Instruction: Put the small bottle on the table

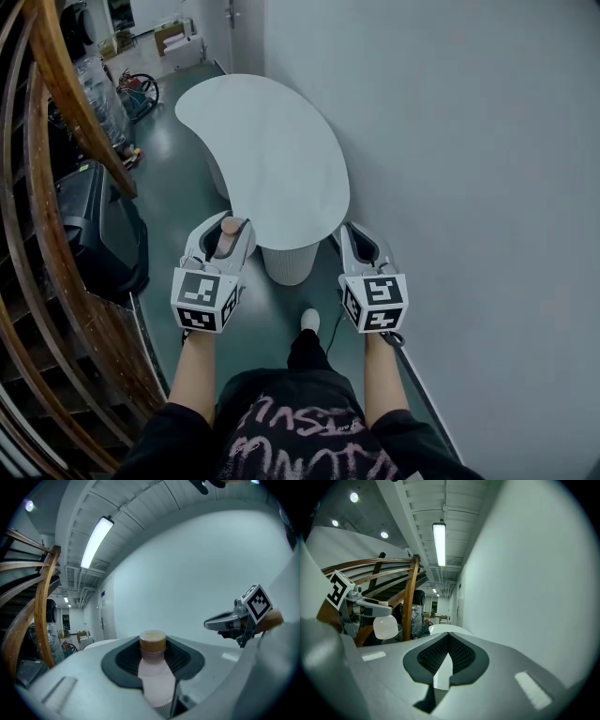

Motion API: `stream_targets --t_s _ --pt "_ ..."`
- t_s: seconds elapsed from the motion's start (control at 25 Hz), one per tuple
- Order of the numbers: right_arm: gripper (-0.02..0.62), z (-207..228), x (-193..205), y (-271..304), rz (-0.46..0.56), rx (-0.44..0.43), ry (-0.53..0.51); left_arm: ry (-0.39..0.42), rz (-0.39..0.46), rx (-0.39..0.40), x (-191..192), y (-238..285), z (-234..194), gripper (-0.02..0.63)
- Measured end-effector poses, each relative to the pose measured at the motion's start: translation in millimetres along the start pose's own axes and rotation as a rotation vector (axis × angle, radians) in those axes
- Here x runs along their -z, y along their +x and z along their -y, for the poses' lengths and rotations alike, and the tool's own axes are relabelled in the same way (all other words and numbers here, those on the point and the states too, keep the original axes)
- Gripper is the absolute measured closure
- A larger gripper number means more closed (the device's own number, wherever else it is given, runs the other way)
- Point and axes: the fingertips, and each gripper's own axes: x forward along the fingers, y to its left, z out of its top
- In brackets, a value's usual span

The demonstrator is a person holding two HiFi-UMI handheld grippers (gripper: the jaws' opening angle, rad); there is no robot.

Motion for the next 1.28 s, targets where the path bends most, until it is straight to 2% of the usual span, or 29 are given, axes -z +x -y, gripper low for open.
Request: stream_targets --t_s 0.64,1.28 --pt "0.584 40 4 53 -0.023 -0.014 0.013 -0.006 -0.023 -0.018 1 59 -12 0.472" --pt "0.584 69 19 117 -0.064 -0.054 0.015 -0.031 -0.067 -0.044 21 120 -29 0.472"
